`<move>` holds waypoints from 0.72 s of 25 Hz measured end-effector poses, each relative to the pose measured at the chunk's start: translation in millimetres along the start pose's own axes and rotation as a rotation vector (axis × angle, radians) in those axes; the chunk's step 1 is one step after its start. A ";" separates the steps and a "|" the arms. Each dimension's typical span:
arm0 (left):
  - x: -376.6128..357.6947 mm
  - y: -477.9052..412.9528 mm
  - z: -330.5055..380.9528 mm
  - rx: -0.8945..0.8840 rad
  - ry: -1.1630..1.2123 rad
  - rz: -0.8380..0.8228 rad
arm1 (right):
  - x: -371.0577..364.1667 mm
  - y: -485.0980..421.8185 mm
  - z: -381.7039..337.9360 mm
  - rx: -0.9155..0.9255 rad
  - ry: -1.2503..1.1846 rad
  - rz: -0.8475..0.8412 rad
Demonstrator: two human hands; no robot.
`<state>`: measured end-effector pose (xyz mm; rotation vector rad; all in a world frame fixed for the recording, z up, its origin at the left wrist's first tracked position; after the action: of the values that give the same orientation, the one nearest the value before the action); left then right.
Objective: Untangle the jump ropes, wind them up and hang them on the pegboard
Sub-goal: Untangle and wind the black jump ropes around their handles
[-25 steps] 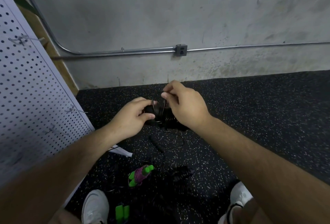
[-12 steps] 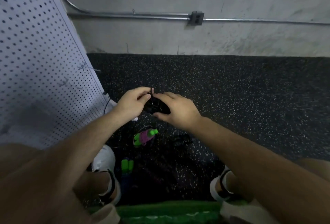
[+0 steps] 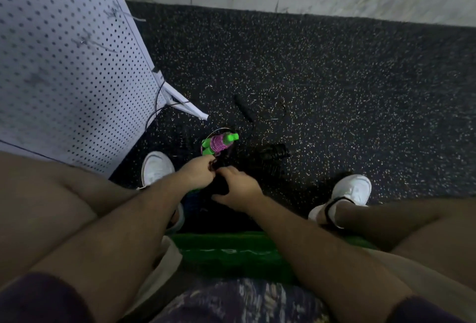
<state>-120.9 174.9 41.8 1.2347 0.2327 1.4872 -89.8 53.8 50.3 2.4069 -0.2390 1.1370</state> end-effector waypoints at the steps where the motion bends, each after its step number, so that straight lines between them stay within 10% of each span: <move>1: -8.3 -2.9 -5.1 0.013 -0.057 -0.026 | -14.8 1.0 -0.3 -0.004 -0.006 -0.023; 7: -47.0 -21.1 -9.7 0.080 -0.399 -0.162 | -47.2 3.2 12.4 0.060 -0.057 -0.059; 18: -83.5 -85.8 50.4 -0.020 -0.127 0.058 | -8.5 -6.8 126.9 -0.267 -0.249 0.254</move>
<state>-45.1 113.3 -43.8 1.3236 0.0979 1.4510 -6.1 -1.3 -28.3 2.3165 -0.7474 0.8404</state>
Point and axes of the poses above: each hand's wrist, its own y-axis away from the middle knuckle, its own x-axis out of the back of the hand, z = x × y, the point moved 8 cm from there along -y, towards the middle knuckle, and after that the axes turned 12 degrees about x, right-handed, at the moved point
